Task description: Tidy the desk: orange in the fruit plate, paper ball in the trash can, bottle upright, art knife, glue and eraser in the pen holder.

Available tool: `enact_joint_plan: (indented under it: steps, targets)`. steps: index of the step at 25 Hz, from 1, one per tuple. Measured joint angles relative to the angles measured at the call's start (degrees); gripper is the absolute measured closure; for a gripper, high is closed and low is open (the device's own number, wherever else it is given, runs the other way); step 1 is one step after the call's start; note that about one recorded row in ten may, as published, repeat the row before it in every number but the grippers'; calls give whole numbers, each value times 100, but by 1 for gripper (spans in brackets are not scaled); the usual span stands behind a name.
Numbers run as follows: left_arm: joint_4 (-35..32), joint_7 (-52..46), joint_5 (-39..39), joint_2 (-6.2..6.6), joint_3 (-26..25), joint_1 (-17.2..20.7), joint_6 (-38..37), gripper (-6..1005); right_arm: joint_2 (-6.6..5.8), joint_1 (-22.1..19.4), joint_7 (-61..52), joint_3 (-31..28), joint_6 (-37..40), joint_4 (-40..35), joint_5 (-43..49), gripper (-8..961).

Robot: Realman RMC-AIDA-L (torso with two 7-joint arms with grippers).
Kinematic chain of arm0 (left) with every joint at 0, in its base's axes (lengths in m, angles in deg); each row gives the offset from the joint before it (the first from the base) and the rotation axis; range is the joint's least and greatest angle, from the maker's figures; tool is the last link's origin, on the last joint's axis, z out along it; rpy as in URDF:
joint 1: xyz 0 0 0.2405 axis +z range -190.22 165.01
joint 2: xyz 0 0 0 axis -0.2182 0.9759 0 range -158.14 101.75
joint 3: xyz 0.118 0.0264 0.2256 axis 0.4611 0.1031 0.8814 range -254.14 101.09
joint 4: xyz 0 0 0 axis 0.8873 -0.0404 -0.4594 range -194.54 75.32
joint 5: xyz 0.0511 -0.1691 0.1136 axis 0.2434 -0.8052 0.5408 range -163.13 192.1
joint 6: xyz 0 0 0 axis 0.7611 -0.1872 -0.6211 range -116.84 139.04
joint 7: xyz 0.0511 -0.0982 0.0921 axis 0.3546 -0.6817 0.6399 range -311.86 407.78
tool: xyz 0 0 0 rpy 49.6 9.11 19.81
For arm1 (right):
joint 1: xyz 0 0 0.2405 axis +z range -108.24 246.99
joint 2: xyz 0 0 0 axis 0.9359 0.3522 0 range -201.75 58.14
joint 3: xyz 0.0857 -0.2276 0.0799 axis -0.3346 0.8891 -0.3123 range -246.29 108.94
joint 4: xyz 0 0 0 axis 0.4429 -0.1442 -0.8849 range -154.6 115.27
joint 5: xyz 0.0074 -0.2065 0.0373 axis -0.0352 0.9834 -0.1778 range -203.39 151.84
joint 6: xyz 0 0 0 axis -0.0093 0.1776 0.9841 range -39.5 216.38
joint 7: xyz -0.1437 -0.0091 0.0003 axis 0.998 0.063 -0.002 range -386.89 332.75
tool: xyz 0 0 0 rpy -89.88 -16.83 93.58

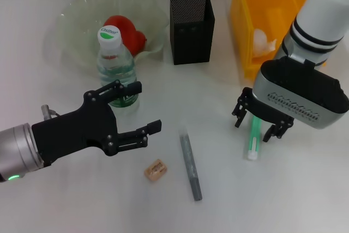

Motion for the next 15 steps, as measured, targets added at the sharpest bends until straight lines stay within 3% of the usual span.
enact_joint_plan:
  steps: [8,15]
  targets:
    - [7,-7,0,5,2,-44,-12,147,19,48,3,43,-9,116,-11,428]
    - [6,-4,0,20,-9,-44,4,148,28,67,8,45,28,201,-11,527]
